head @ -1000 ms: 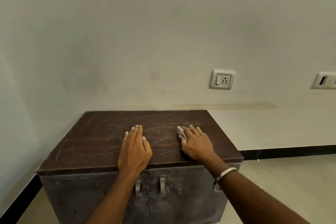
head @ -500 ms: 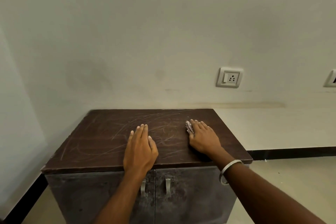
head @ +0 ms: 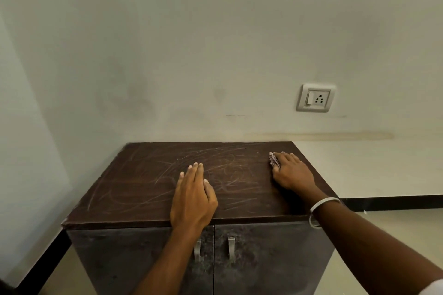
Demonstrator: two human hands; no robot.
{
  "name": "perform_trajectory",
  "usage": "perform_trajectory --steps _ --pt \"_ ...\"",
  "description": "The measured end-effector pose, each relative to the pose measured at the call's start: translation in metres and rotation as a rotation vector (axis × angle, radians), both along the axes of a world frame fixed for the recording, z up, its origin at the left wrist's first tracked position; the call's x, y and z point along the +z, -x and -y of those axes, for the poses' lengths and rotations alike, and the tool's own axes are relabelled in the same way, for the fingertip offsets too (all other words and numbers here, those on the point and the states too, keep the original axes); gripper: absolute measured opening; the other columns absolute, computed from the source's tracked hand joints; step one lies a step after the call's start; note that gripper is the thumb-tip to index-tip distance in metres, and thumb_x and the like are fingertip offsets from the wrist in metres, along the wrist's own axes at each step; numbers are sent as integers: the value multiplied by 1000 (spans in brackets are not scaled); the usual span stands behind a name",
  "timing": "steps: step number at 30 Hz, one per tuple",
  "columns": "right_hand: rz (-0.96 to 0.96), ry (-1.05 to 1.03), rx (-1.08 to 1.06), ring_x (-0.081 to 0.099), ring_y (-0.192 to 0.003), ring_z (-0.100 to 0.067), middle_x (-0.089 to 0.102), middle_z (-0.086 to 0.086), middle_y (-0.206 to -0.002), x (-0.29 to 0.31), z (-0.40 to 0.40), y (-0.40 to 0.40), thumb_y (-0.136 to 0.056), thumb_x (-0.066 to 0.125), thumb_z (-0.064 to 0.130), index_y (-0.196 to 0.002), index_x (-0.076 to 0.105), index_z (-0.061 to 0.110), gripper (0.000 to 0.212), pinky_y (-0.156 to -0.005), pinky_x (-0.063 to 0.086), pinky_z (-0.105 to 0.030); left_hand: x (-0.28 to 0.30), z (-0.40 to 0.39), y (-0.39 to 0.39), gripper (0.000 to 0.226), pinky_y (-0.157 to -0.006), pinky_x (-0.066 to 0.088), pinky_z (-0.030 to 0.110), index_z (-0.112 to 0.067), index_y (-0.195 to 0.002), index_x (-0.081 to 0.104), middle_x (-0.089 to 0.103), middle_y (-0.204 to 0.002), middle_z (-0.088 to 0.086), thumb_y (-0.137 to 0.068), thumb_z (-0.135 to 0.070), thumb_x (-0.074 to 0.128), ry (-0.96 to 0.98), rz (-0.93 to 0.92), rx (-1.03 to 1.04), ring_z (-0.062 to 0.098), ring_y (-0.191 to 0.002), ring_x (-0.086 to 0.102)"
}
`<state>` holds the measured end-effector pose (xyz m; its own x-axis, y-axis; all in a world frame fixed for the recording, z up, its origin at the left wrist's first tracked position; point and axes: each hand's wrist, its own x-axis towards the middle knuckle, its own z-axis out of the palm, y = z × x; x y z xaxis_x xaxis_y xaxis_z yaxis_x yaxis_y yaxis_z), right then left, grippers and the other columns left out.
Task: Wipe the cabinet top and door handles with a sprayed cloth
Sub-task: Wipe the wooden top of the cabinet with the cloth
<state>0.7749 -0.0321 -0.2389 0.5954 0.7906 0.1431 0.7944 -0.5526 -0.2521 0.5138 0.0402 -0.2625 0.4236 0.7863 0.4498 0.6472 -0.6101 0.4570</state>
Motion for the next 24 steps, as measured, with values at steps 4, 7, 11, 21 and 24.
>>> perform_trajectory --steps 4,7,11,21,24 --pt "21 -6 14 17 -147 -23 24 -2 -159 0 -15 13 -95 32 36 -149 28 27 55 -120 17 -42 0 1 0 65 -121 7 27 -10 -150 27 29 -157 4 -91 -34 18 -17 -6 1 13 -146 21" --pt "26 -7 77 17 -147 -23 23 -2 -159 -1 -32 29 -95 32 36 -149 27 27 55 -119 16 -41 -1 0 -1 64 -121 8 28 -10 -150 27 29 -157 4 -91 -33 19 -19 -1 3 12 -146 21" --pt "42 -17 134 17 -147 -23 24 -2 -158 -3 -47 45 -94 32 36 -149 27 26 56 -119 16 -41 0 0 -2 65 -121 8 28 -11 -151 26 28 -158 2 -91 -34 18 -5 7 12 11 -146 19" --pt "4 -10 -3 19 -147 -23 26 -2 -158 -2 -27 -16 -95 31 41 -148 28 27 55 -119 19 -42 0 0 0 64 -121 7 27 -11 -151 26 27 -158 2 -91 -34 18 -2 17 3 11 -146 19" --pt "-2 -19 -53 21 -146 -23 28 -2 -157 -2 -21 -30 -95 31 40 -147 31 27 54 -119 20 -42 1 1 0 64 -122 8 28 -11 -151 26 27 -158 2 -91 -34 17 -4 14 0 11 -146 19"
